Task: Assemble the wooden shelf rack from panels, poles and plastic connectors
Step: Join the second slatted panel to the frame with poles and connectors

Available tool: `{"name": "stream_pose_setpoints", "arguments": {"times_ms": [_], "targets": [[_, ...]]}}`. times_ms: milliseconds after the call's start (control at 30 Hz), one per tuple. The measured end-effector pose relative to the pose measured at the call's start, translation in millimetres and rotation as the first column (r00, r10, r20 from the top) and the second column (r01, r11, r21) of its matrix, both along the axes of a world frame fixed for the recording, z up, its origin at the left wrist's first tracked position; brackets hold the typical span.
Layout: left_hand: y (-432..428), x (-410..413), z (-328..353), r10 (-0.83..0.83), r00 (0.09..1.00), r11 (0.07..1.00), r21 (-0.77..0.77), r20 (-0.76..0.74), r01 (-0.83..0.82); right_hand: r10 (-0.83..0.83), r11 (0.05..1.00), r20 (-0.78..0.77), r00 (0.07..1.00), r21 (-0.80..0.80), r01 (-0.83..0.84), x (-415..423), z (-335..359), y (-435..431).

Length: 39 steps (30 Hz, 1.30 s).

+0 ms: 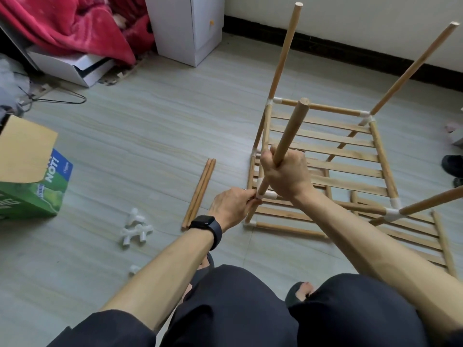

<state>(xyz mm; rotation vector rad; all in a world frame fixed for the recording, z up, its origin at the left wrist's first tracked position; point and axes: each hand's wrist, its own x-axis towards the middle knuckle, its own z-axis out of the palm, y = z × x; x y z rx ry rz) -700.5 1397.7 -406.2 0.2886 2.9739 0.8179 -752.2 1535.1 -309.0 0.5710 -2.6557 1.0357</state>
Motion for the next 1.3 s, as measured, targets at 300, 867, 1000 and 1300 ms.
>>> {"name": "stream_pose_setpoints", "arguments": {"times_ms": [300,867,1000,1300], "targets": [[-9.3,5.8,30.0,0.088,0.975,0.995,0.025,0.204,-0.095,0.05,0.997,0.248,0.968,0.051,-0.065,4.0,-2.2,12.6],[43.2,-43.5,116.4,0.253,0.958,0.48,0.842,0.135,-0.246,-0.173,0.801,0.074,0.982,0.59,0.097,14.3,-63.6,75.0],[35.5,-52.2,108.2,0.282,0.957,0.465,0.863,0.064,-0.195,-0.15,0.818,0.066,0.986,0.568,0.087,6.6,-71.0,61.8],[32.2,-61.4,101.1,0.349,0.936,0.41,0.889,0.056,-0.206,-0.147,0.809,0.077,0.986,0.583,0.075,-0.4,-73.0,65.3]]}}
